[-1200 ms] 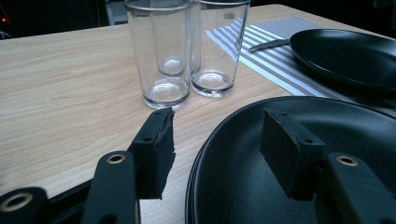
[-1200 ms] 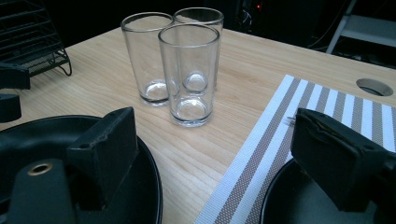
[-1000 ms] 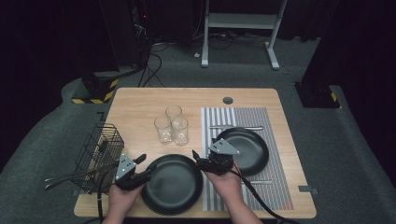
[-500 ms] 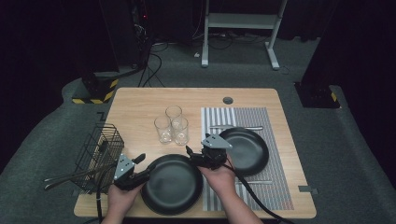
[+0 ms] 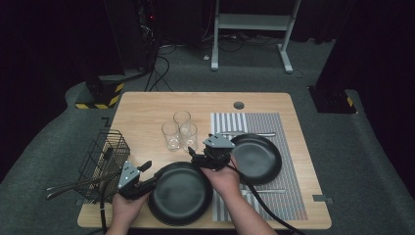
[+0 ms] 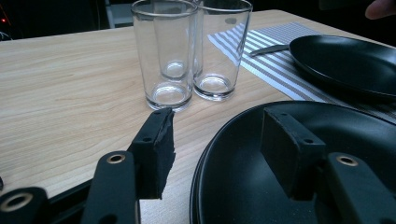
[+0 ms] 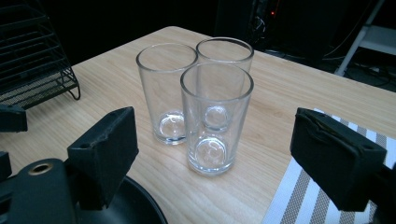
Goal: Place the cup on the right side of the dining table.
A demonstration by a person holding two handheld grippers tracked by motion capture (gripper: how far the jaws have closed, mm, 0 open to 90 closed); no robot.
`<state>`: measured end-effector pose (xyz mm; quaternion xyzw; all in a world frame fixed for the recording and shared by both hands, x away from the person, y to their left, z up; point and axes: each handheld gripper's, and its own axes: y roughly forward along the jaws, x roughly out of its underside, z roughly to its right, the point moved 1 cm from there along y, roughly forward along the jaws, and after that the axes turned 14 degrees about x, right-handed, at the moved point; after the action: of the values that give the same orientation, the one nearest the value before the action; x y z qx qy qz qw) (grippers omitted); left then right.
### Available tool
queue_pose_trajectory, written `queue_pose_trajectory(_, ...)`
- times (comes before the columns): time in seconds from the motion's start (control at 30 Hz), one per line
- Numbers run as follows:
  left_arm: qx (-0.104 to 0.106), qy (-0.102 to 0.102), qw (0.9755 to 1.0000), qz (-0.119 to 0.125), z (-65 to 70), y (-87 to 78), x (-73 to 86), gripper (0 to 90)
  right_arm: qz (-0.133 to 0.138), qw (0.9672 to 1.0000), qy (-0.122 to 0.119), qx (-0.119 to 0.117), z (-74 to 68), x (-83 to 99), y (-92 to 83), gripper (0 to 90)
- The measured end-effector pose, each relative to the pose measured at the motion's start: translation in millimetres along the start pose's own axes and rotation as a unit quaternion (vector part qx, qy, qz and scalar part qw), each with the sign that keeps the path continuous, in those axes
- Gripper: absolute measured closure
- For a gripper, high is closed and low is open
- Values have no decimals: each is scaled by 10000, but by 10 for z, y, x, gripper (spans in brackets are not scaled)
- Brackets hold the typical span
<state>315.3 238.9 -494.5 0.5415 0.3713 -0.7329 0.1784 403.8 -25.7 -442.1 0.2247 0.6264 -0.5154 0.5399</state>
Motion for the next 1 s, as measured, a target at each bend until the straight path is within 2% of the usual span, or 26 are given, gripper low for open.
queue_pose_trajectory(0.27,14,21,10000,8,0,-5,-3,445,1,10000,-29,-33,-49,-85,155,150)
queue_pose_trajectory(0.73,28,4,10000,15,-2,-12,0,446,-75,10000,-11,-21,-51,-140,415,149)
queue_pose_trajectory(1.0,47,-10,10000,34,-1,-21,0,443,-244,9997,73,-12,-43,-106,555,145)
